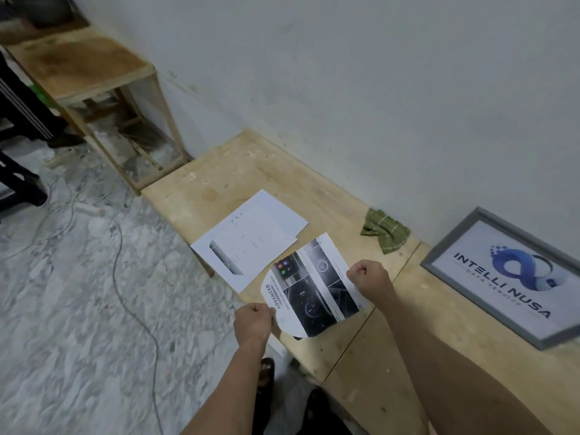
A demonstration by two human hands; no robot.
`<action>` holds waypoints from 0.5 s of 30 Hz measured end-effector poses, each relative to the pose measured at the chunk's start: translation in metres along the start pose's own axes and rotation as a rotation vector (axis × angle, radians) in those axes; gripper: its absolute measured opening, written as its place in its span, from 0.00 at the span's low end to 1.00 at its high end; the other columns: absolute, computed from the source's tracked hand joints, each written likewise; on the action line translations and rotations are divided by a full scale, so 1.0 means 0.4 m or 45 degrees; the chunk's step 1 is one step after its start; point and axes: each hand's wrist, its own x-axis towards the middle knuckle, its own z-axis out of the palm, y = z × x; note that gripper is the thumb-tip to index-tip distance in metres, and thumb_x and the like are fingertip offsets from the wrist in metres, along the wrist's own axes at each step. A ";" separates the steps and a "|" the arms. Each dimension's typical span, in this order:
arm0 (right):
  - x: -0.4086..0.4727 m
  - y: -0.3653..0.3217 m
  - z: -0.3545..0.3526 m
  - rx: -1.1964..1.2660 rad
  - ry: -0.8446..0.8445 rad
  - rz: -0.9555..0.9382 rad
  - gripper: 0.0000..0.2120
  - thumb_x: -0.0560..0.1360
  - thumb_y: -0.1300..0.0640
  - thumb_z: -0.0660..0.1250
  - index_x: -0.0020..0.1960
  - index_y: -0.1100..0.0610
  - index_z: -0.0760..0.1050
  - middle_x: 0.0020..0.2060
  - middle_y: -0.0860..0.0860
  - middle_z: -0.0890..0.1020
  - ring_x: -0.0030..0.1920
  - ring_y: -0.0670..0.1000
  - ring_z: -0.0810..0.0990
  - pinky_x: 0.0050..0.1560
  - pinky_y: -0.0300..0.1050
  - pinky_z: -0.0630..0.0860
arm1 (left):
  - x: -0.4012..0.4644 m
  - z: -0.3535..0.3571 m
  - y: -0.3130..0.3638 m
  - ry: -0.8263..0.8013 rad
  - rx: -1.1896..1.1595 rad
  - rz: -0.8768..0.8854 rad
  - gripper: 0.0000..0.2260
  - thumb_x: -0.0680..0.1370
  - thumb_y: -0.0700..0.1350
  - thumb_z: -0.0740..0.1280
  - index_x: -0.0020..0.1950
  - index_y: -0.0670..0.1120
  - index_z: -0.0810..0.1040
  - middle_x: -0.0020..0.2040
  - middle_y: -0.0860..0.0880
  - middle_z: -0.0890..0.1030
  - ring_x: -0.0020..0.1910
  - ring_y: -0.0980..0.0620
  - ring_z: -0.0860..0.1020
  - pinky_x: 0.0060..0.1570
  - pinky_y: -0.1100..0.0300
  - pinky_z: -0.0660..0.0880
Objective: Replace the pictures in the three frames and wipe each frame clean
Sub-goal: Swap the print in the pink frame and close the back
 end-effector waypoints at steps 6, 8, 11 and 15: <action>-0.030 0.030 -0.042 0.085 0.135 0.197 0.10 0.71 0.64 0.68 0.31 0.60 0.77 0.32 0.53 0.79 0.36 0.49 0.75 0.38 0.40 0.70 | 0.034 0.001 0.069 -0.300 0.001 0.028 0.11 0.75 0.32 0.69 0.32 0.39 0.75 0.28 0.44 0.76 0.24 0.50 0.71 0.28 0.59 0.73; -0.066 0.052 -0.077 0.182 0.176 0.278 0.11 0.72 0.64 0.70 0.31 0.57 0.78 0.31 0.51 0.79 0.34 0.49 0.75 0.37 0.40 0.70 | 0.033 0.022 0.108 -0.421 0.036 0.044 0.09 0.75 0.31 0.68 0.34 0.37 0.77 0.28 0.42 0.76 0.25 0.50 0.70 0.26 0.61 0.70; -0.148 0.104 -0.133 0.375 0.256 0.449 0.09 0.73 0.65 0.70 0.34 0.60 0.80 0.32 0.53 0.79 0.33 0.50 0.73 0.35 0.43 0.72 | 0.021 0.077 0.154 -0.587 0.117 0.091 0.08 0.73 0.34 0.69 0.34 0.37 0.78 0.31 0.36 0.80 0.32 0.44 0.76 0.30 0.58 0.73; -0.303 0.192 -0.241 0.608 0.458 0.556 0.08 0.74 0.66 0.69 0.36 0.61 0.80 0.35 0.56 0.82 0.36 0.53 0.78 0.39 0.45 0.75 | -0.072 0.213 0.183 -0.873 0.335 0.189 0.04 0.77 0.33 0.69 0.44 0.38 0.82 0.41 0.38 0.84 0.39 0.44 0.81 0.30 0.61 0.77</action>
